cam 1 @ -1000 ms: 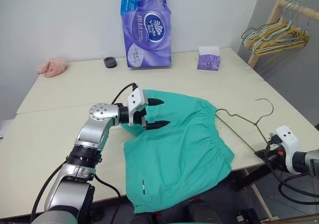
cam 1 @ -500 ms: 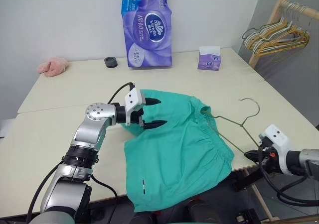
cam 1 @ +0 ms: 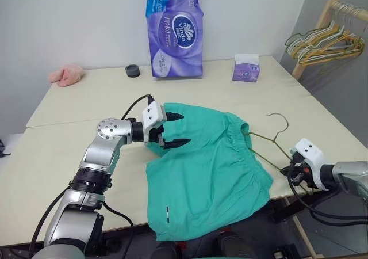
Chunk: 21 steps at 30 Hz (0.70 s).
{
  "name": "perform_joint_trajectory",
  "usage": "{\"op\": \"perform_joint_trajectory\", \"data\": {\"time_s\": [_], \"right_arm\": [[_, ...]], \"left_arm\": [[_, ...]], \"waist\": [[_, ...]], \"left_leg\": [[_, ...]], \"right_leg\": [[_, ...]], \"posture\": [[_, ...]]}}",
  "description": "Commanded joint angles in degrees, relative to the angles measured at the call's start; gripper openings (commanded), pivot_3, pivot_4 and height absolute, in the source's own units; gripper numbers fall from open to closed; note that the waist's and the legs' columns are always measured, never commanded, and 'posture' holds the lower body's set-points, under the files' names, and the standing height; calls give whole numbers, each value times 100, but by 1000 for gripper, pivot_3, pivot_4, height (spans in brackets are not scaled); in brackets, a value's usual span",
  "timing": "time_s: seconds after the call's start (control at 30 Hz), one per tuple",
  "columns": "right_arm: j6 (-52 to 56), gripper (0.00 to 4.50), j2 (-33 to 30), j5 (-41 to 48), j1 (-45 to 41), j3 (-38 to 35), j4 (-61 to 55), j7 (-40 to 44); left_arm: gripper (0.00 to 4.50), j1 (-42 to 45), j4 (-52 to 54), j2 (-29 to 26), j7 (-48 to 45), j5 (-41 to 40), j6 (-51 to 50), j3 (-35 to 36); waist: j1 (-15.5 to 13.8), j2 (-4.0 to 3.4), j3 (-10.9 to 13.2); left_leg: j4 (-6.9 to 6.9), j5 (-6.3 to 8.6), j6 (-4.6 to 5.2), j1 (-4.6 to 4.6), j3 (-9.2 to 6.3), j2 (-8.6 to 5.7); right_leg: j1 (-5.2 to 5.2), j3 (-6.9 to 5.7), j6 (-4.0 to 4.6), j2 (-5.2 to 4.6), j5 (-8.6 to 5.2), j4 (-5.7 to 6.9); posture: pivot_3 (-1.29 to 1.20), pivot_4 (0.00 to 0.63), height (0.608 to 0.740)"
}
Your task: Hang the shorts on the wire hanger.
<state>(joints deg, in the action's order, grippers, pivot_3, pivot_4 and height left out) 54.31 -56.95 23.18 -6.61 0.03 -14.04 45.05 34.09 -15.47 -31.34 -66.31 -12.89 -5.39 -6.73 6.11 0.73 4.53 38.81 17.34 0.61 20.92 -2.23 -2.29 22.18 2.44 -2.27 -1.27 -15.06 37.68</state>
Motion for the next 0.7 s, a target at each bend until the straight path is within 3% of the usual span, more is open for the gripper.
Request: {"op": "perform_joint_trajectory", "data": {"time_s": [0.03, 0.27, 0.4, 0.7], "right_arm": [[9, 0, 134, 33, -648, 141, 364, 236], [149, 0, 830, -133, -1801, 647, 1558, 282], [125, 0, 1054, -188, -2031, 658, 1813, 252], [229, 0, 1189, 117, -1998, 352, 11, 98]], "left_arm": [[4474, 108, 128, -36, 98, -42, 84, 166], [4474, 219, 103, 65, 308, -152, 5, 290], [4474, 251, 128, 127, 449, -236, -114, 384], [4474, 395, 117, -93, 332, -554, -894, 566]], "waist": [[21, -2, -1], [8, -4, -3], [-22, -5, -4], [-44, -7, -5]], "left_leg": [[0, 0, 0, 0, 1, 0], [1, 0, -1, 1, -2, 0], [1, 0, -1, 3, -2, -1], [1, 0, -4, 5, -4, 0]], "right_leg": [[0, 2, 1, 0, 0, 1], [5, -1, 3, 0, 2, 10], [8, -1, 4, -3, 3, 10], [16, -2, 4, -2, 2, 28]], "posture": [[-181, 52, 740], [-160, 40, 740], [-151, 38, 740], [-153, 36, 740]]}}
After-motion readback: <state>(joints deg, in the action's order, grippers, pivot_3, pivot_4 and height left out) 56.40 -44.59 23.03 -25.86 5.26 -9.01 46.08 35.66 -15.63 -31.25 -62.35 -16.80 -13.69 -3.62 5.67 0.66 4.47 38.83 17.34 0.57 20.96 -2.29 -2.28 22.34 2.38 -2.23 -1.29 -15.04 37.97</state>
